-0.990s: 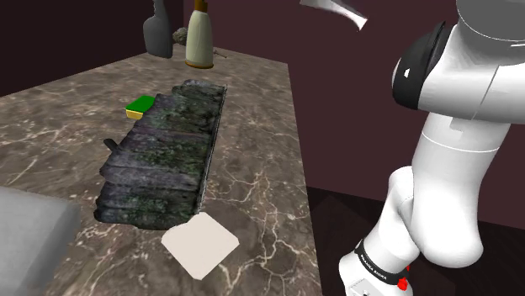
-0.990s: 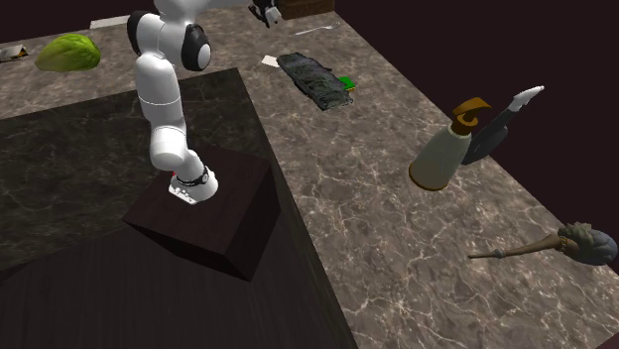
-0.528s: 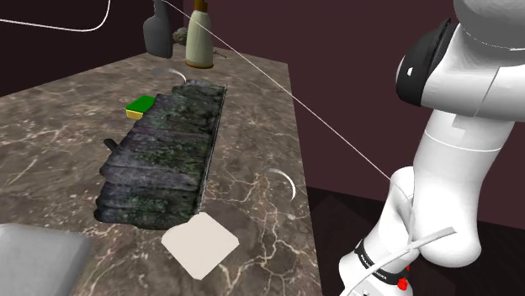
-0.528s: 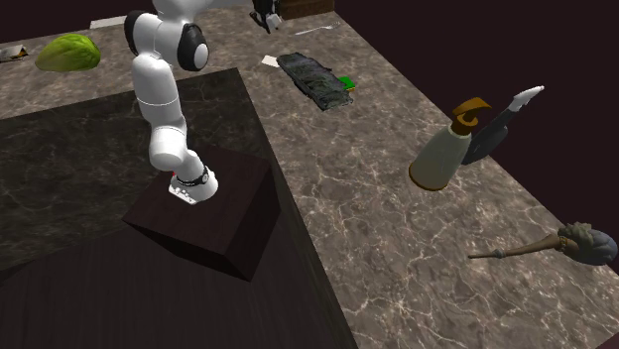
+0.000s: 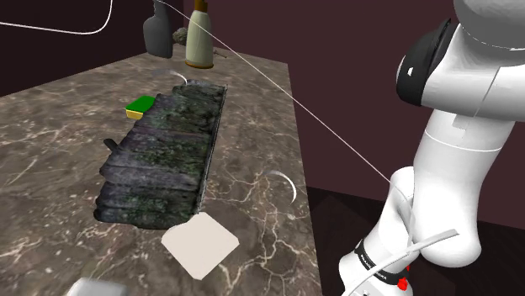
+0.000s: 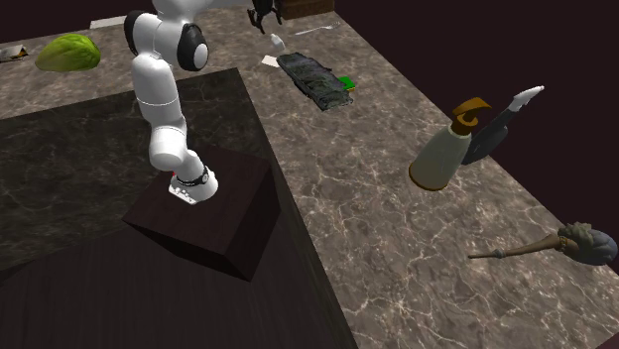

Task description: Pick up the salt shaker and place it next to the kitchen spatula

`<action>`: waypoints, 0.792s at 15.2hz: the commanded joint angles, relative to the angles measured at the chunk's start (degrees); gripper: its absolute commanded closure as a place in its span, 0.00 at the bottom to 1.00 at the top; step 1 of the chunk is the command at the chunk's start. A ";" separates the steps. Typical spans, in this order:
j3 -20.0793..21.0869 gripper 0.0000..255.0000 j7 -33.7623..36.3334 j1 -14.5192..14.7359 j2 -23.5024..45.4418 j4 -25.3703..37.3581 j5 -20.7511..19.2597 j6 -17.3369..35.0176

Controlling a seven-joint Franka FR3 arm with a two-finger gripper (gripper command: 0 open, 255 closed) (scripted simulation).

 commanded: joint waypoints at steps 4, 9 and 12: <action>0.05 0.00 -0.07 1.89 0.73 4.64 -0.71 -4.21; -0.10 0.00 -0.02 4.29 1.89 9.49 -1.92 -8.34; -0.10 0.00 -0.02 4.29 1.89 9.49 -1.92 -8.34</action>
